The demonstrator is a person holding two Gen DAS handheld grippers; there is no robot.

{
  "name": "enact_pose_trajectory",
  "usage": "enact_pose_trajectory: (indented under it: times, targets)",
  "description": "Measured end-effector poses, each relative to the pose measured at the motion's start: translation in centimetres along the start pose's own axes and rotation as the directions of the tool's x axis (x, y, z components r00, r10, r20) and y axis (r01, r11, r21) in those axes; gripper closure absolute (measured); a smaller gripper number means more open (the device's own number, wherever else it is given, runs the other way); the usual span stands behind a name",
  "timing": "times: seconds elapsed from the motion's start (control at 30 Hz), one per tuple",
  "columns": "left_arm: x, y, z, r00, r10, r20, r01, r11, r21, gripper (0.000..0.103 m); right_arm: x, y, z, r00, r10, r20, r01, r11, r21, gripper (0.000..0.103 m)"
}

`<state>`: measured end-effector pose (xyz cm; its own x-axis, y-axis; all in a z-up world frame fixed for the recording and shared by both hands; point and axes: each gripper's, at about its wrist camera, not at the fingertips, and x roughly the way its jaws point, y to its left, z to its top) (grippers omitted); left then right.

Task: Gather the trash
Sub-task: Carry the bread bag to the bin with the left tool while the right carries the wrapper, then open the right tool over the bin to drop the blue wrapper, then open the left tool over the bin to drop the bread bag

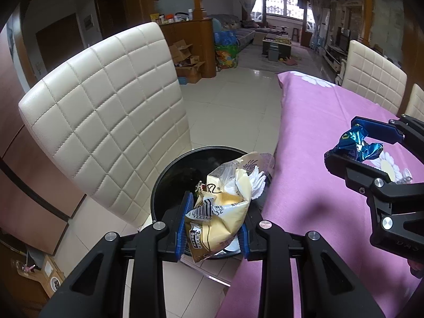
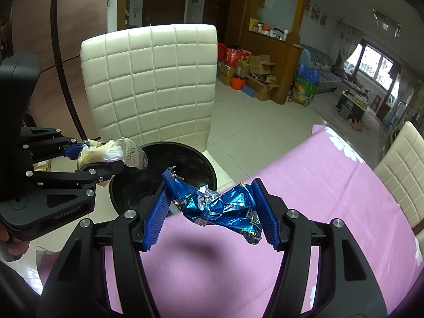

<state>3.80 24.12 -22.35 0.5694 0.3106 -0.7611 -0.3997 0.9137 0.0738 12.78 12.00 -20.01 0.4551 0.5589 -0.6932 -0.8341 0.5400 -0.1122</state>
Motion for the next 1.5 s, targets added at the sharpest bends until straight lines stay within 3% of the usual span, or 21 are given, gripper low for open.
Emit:
enact_pose_trajectory:
  times: [0.57, 1.07, 1.2, 1.5]
  targets:
    - [2.0, 5.0, 1.1, 0.995, 0.096, -0.011, -0.097, 0.992, -0.085, 0.073, 4.1, 2.0, 3.9, 0.996, 0.079, 0.029, -0.077, 0.995, -0.063, 0.04]
    - [3.2, 6.8, 0.3, 0.99, 0.135, -0.049, -0.141, 0.98, -0.138, 0.073, 5.7, 2.4, 3.9, 0.992, 0.127, 0.006, -0.126, 0.989, -0.083, 0.039]
    - [3.2, 6.9, 0.2, 0.988, 0.144, -0.056, -0.151, 0.978, -0.141, 0.073, 5.8, 2.6, 3.9, 0.989, 0.146, 0.01, -0.145, 0.986, -0.088, 0.033]
    - [3.2, 6.8, 0.0, 0.987, 0.143, -0.067, -0.152, 0.977, -0.148, 0.073, 5.7, 2.6, 3.5, 0.988, 0.152, 0.005, -0.151, 0.985, -0.087, 0.033]
